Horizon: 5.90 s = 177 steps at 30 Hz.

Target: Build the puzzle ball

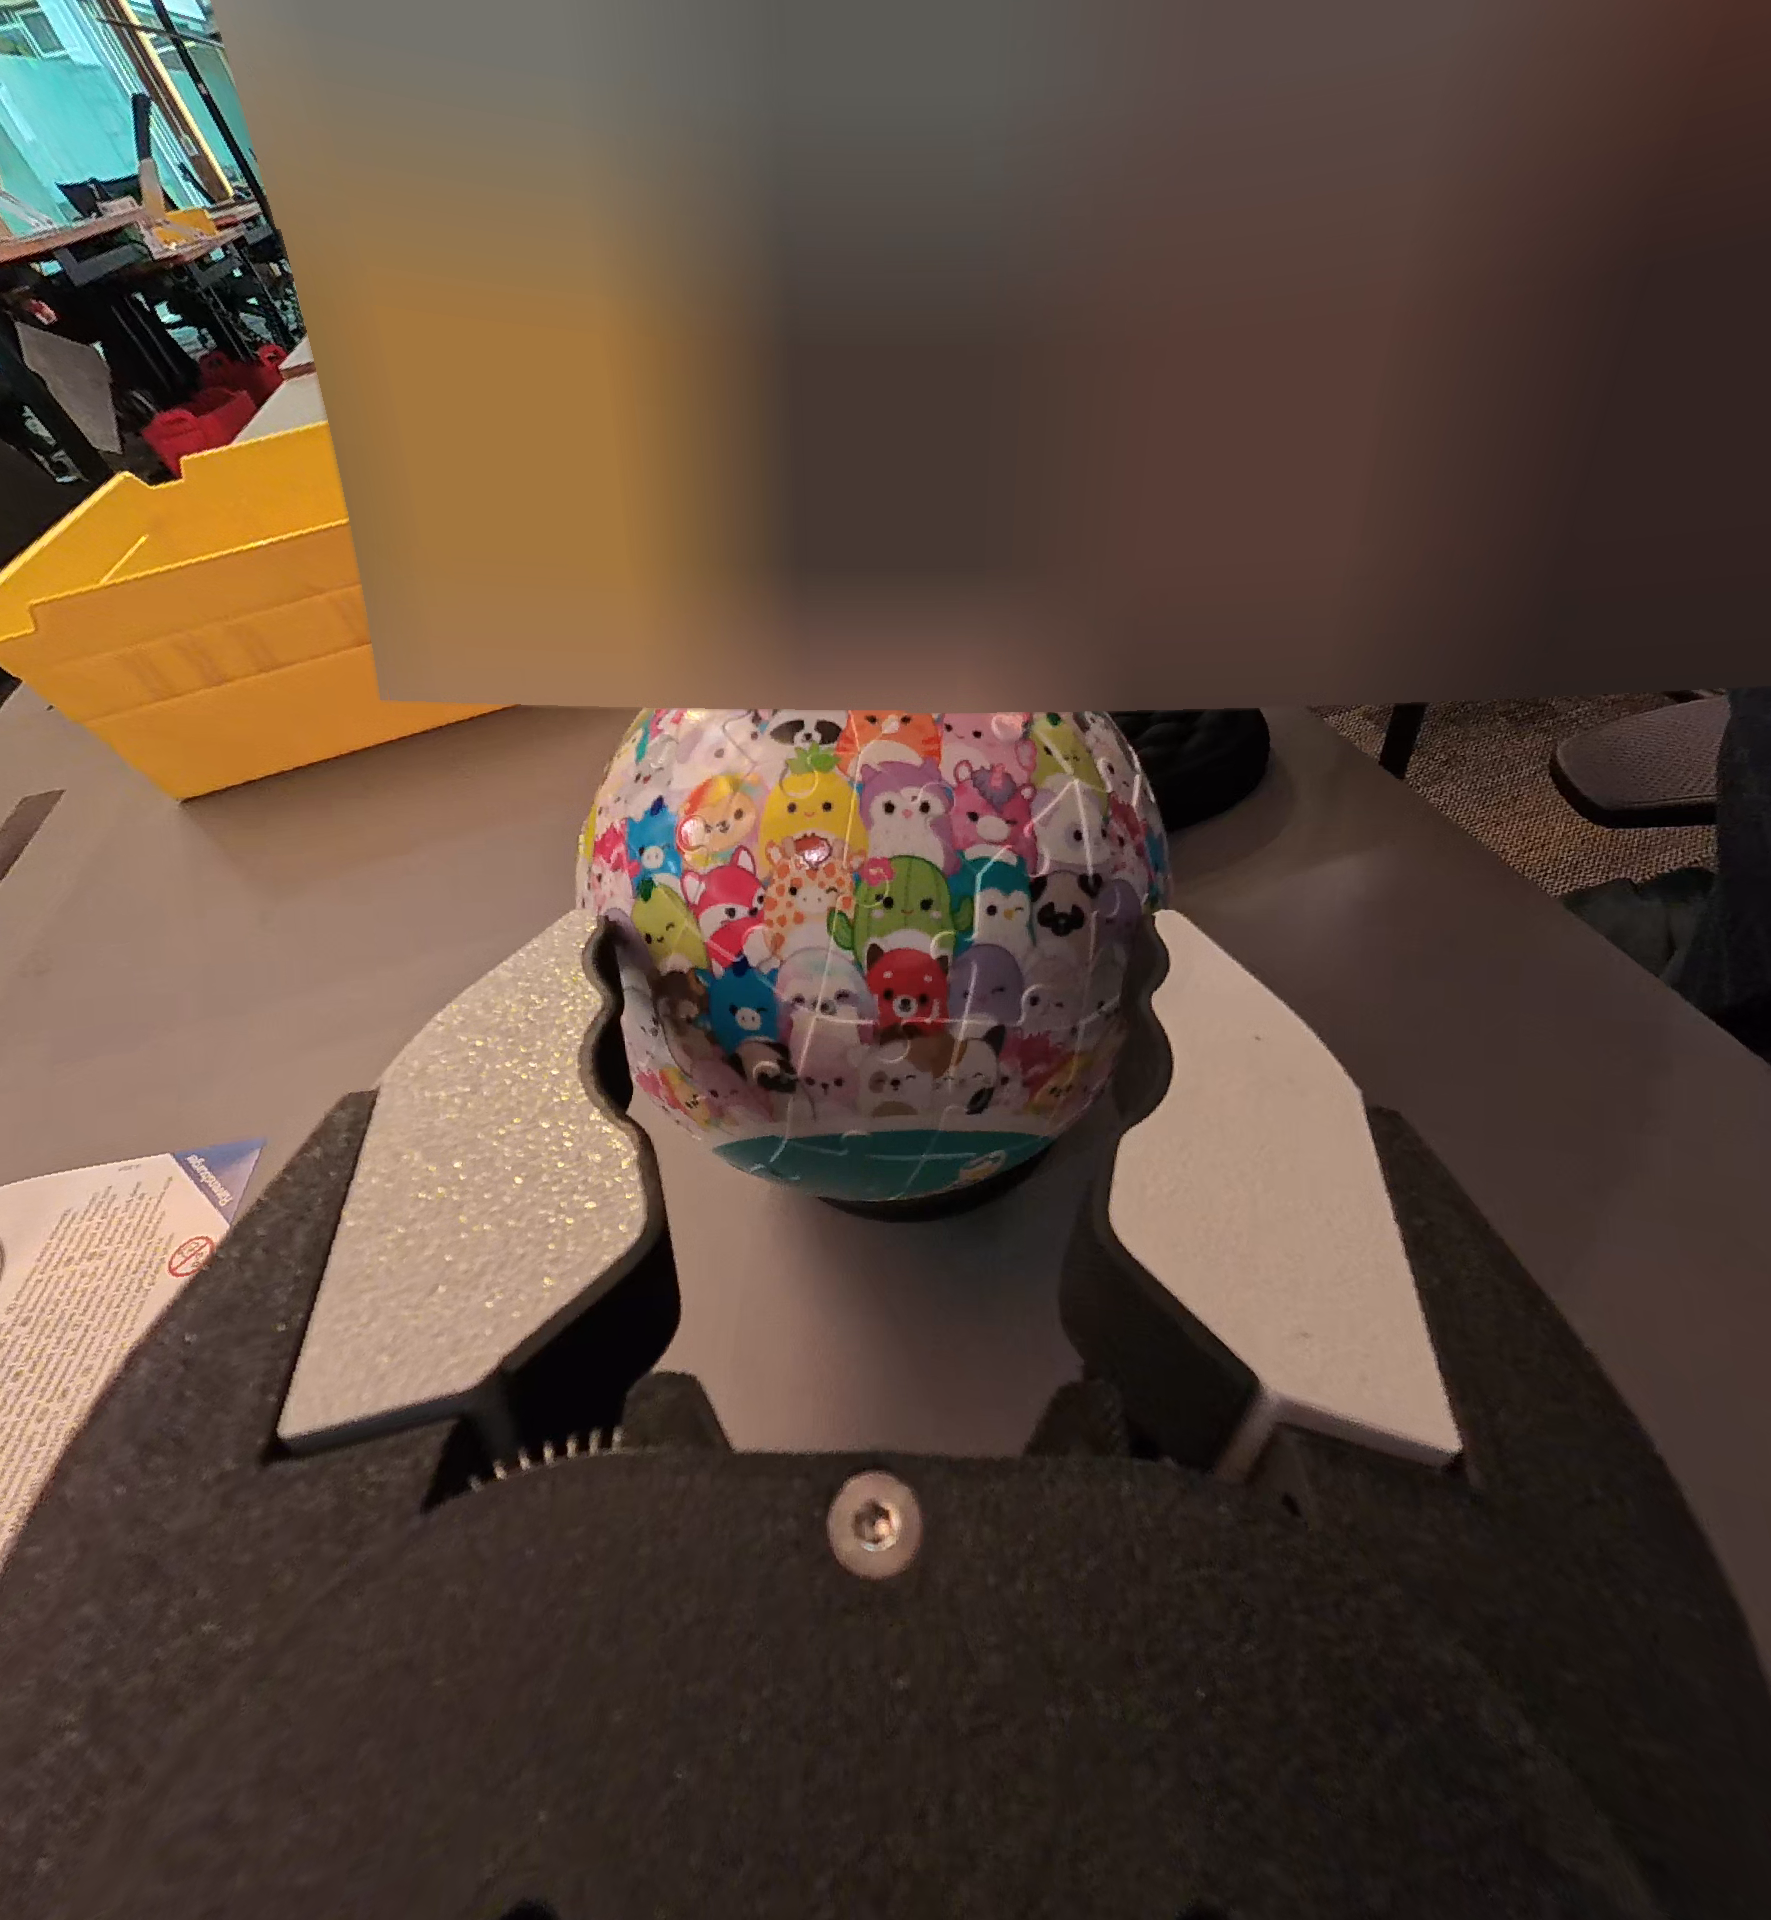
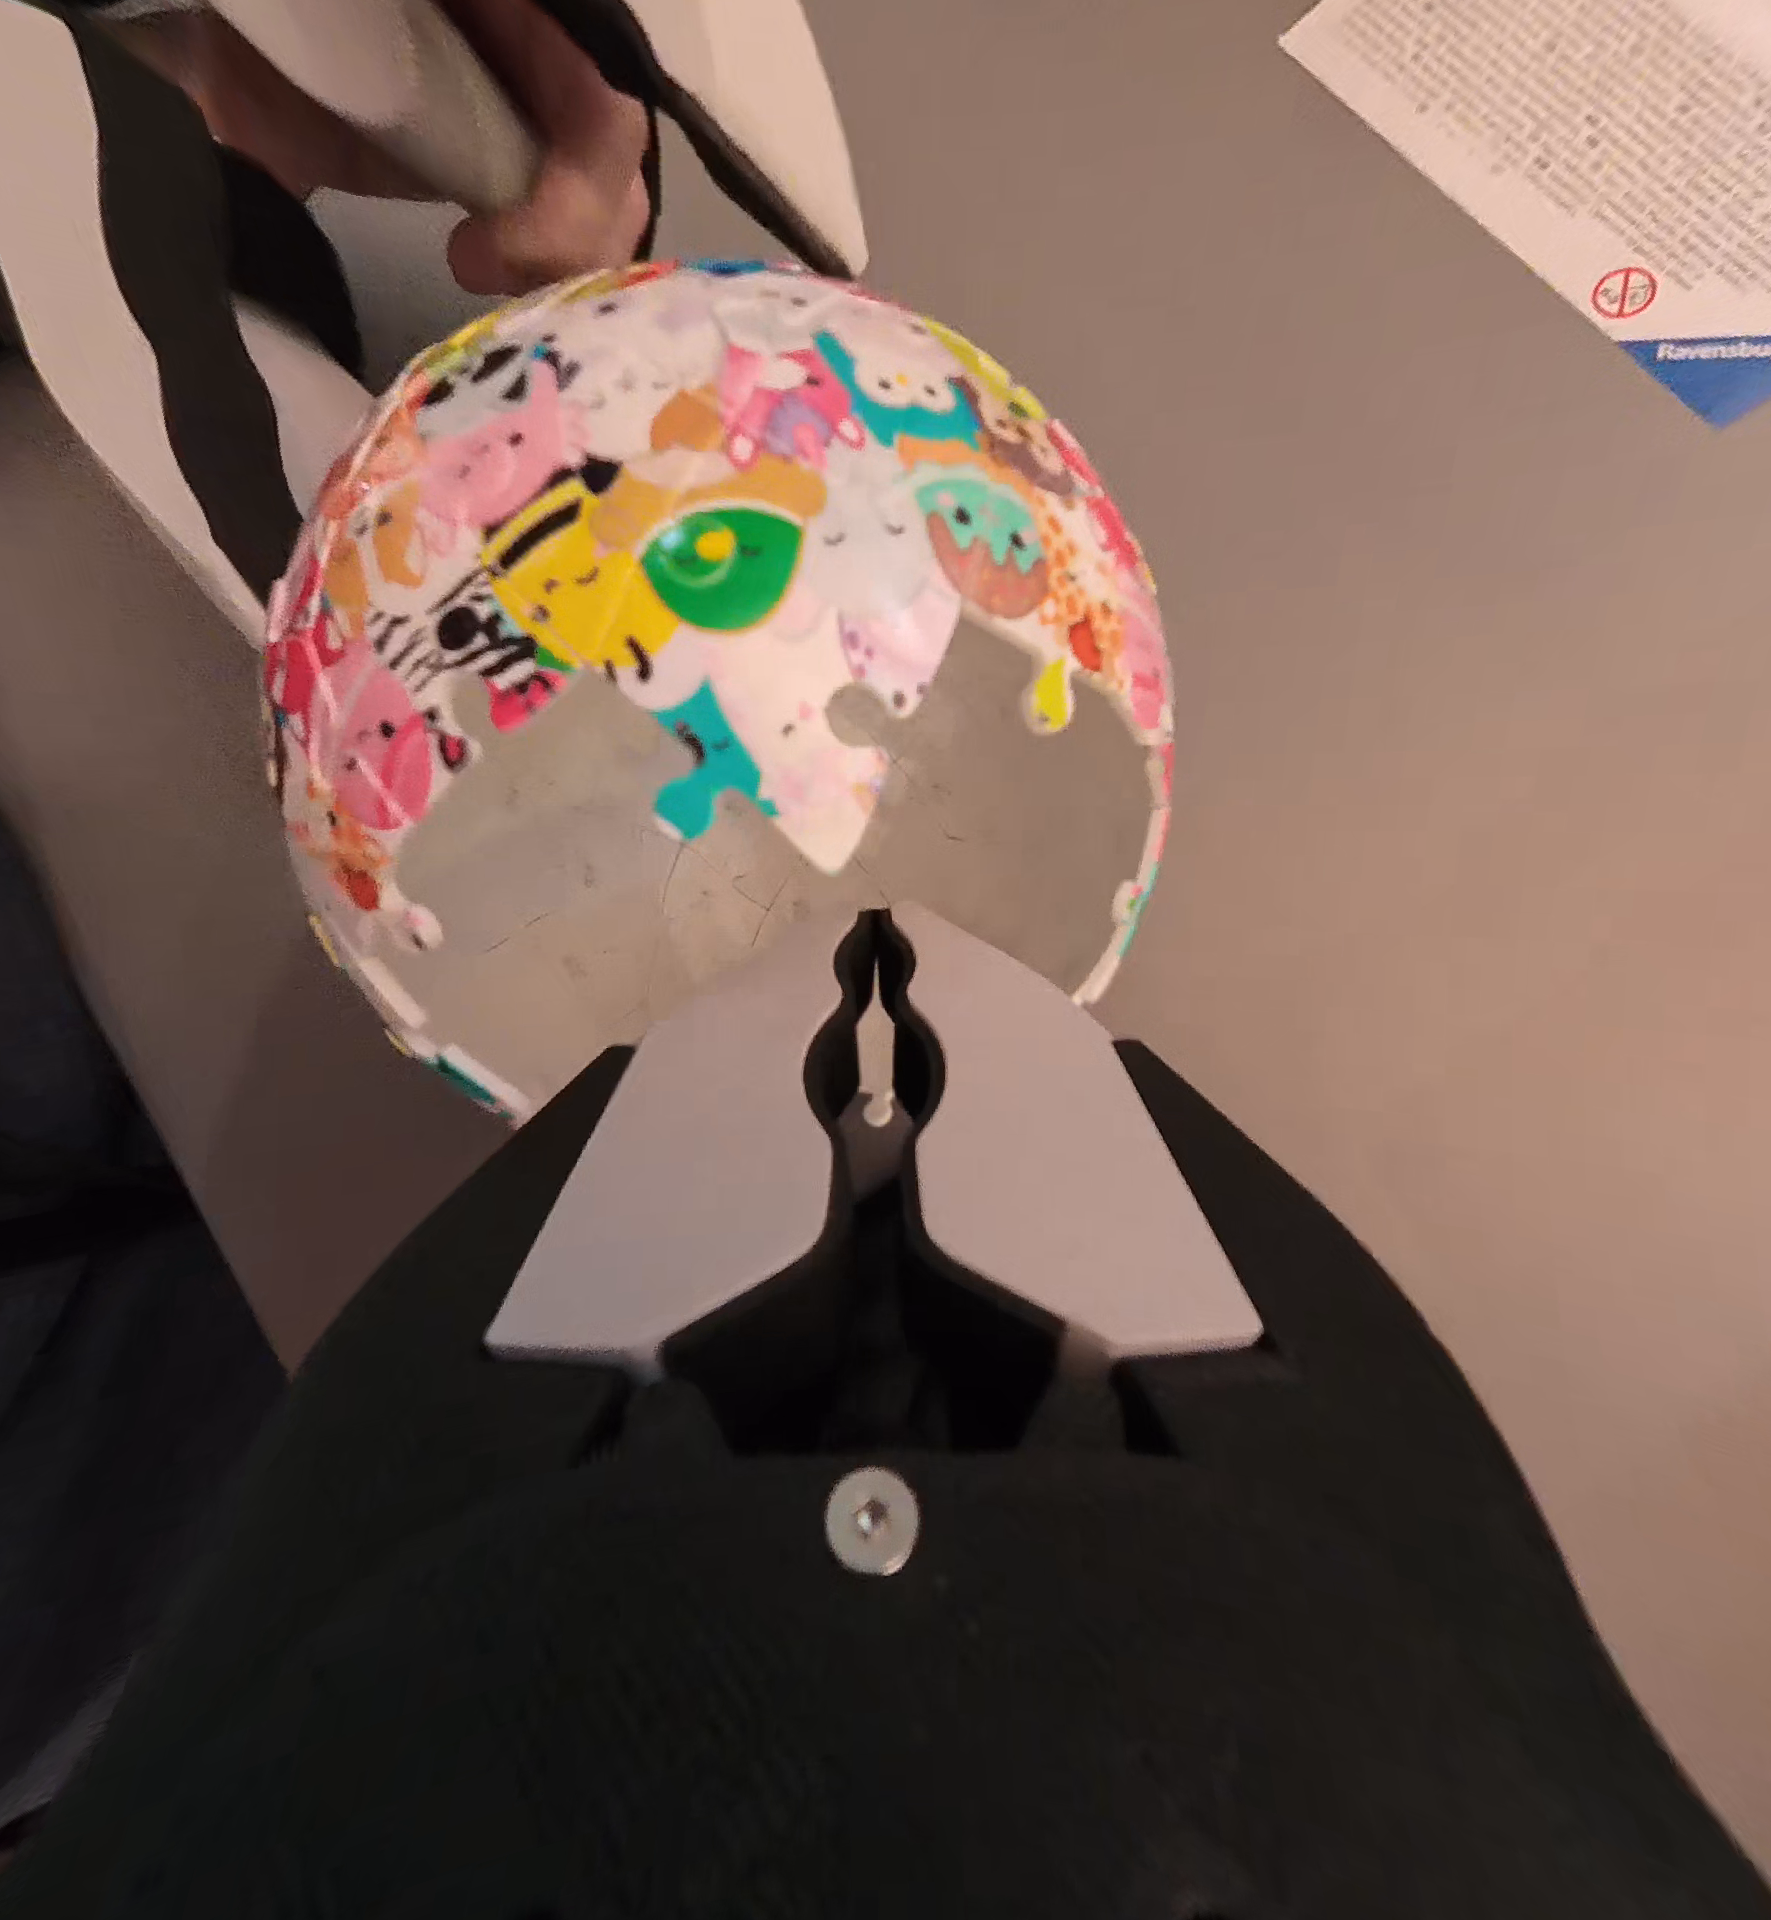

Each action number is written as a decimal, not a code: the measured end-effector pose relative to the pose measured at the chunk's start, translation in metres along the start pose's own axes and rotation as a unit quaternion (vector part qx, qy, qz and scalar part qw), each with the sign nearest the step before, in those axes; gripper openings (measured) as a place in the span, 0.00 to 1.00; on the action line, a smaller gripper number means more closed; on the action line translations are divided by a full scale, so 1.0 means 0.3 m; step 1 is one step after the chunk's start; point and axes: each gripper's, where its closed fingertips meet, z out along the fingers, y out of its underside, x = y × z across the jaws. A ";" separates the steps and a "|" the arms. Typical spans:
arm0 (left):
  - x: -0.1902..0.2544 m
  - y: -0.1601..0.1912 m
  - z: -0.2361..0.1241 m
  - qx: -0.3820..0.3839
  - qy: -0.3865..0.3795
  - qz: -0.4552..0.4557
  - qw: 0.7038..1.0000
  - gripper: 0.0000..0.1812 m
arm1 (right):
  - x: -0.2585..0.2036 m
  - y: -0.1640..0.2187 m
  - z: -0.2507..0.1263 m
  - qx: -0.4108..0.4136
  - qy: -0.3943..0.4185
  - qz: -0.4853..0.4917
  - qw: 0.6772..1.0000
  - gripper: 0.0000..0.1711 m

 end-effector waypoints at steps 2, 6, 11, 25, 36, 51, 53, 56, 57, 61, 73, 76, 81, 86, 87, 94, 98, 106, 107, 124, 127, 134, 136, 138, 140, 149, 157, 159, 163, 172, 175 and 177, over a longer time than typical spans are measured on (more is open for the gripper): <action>0.000 -0.002 -0.001 0.000 -0.001 0.001 1.000 0.50 | 0.015 0.022 0.000 -0.017 0.009 0.008 1.000 0.01; 0.001 -0.011 -0.003 0.004 -0.002 0.004 1.000 0.50 | -0.008 0.010 -0.032 0.010 0.003 0.004 1.000 0.01; 0.003 -0.012 -0.004 0.004 -0.002 0.006 1.000 0.49 | 0.019 0.008 -0.139 0.112 0.016 0.081 0.990 0.01; 0.004 -0.015 0.000 0.001 -0.004 0.010 1.000 0.49 | 0.062 0.108 -0.040 0.070 -0.015 0.294 0.953 0.19; 0.004 -0.016 0.004 0.002 -0.004 0.009 1.000 0.49 | 0.050 0.102 -0.002 0.050 -0.047 0.312 0.948 0.13; 0.004 -0.015 0.006 0.003 -0.005 0.009 1.000 0.49 | 0.043 0.096 -0.009 0.035 -0.082 0.320 0.943 0.02; 0.004 -0.016 0.007 0.002 -0.005 0.009 1.000 0.49 | 0.045 0.097 -0.014 0.036 -0.077 0.327 0.941 0.02; 0.004 -0.016 0.007 0.002 -0.008 0.011 1.000 0.49 | 0.038 0.101 -0.015 0.031 -0.076 0.340 0.937 0.02; 0.005 -0.017 0.008 0.001 -0.009 0.013 1.000 0.49 | 0.038 0.101 -0.015 0.031 -0.077 0.348 0.934 0.02; 0.007 -0.022 0.012 -0.005 -0.014 0.021 1.000 0.49 | 0.041 0.106 -0.013 0.037 -0.086 0.380 0.920 0.02; 0.002 -0.002 0.019 -0.027 -0.031 0.024 0.999 0.54 | 0.054 0.112 -0.004 0.035 -0.085 0.401 0.912 0.02; -0.018 0.035 0.014 -0.049 -0.067 0.045 0.996 0.63 | 0.055 0.112 -0.004 0.031 -0.083 0.399 0.913 0.02; -0.009 0.088 0.043 -0.064 -0.077 0.059 0.993 0.69 | 0.057 0.113 -0.004 0.030 -0.082 0.397 0.914 0.02; 0.001 0.127 0.088 -0.077 -0.073 0.063 0.992 0.71 | 0.058 0.112 -0.004 0.030 -0.081 0.394 0.915 0.02; 0.000 0.131 0.094 -0.076 -0.076 0.067 0.992 0.72 | 0.058 0.111 -0.004 0.030 -0.081 0.394 0.915 0.02; -0.012 0.130 0.095 -0.072 -0.086 0.076 0.991 0.68 | 0.061 0.100 -0.011 0.039 -0.071 0.381 0.921 0.02; -0.010 0.134 0.085 -0.080 -0.087 0.077 0.990 0.68 | 0.067 0.091 -0.025 0.045 -0.054 0.372 0.925 0.02; -0.013 0.141 0.049 -0.108 -0.104 0.069 0.986 0.68 | 0.060 0.075 -0.006 0.055 -0.061 0.371 0.925 0.02; -0.013 0.139 0.048 -0.111 -0.104 0.069 0.986 0.68 | 0.059 0.074 -0.002 0.054 -0.064 0.372 0.924 0.02; -0.013 0.128 0.022 -0.097 -0.095 0.066 0.989 0.66 | 0.046 0.057 0.040 0.050 -0.075 0.377 0.922 0.02; -0.014 0.128 0.020 -0.093 -0.095 0.062 0.989 0.65 | 0.045 0.061 0.055 0.042 -0.073 0.378 0.922 0.02; -0.015 0.127 0.021 -0.092 -0.095 0.064 0.989 0.65 | 0.044 0.067 0.058 0.021 -0.049 0.371 0.927 0.02; -0.015 0.126 0.022 -0.092 -0.095 0.066 0.989 0.65 | 0.042 0.065 0.061 0.018 -0.053 0.372 0.927 0.02; -0.015 0.127 0.022 -0.092 -0.095 0.065 0.989 0.65 | 0.042 0.069 0.063 0.009 -0.047 0.365 0.930 0.02; -0.015 0.127 0.022 -0.092 -0.095 0.066 0.989 0.65 | 0.042 0.072 0.064 0.001 -0.043 0.357 0.933 0.03; -0.018 0.127 0.024 -0.097 -0.095 0.066 0.988 0.65 | 0.048 0.085 0.068 -0.020 -0.023 0.337 0.941 0.05; -0.022 0.124 0.028 -0.098 -0.097 0.069 0.988 0.64 | 0.051 0.081 0.058 -0.019 -0.011 0.327 0.945 0.12; -0.022 0.122 0.028 -0.098 -0.097 0.070 0.988 0.64 | 0.057 0.078 0.050 -0.013 -0.005 0.322 0.947 0.13; -0.022 0.120 0.028 -0.097 -0.097 0.070 0.988 0.64 | 0.074 0.078 0.024 -0.007 0.017 0.302 0.953 0.15; -0.022 0.112 0.029 -0.095 -0.097 0.074 0.988 0.64 | 0.107 0.019 0.036 0.074 -0.025 0.230 0.970 0.14; -0.022 0.112 0.029 -0.094 -0.097 0.075 0.988 0.64 | 0.119 0.015 0.040 0.079 -0.034 0.238 0.968 0.09; -0.022 0.113 0.028 -0.094 -0.097 0.074 0.988 0.64 | 0.115 0.015 0.042 0.070 -0.045 0.241 0.967 0.08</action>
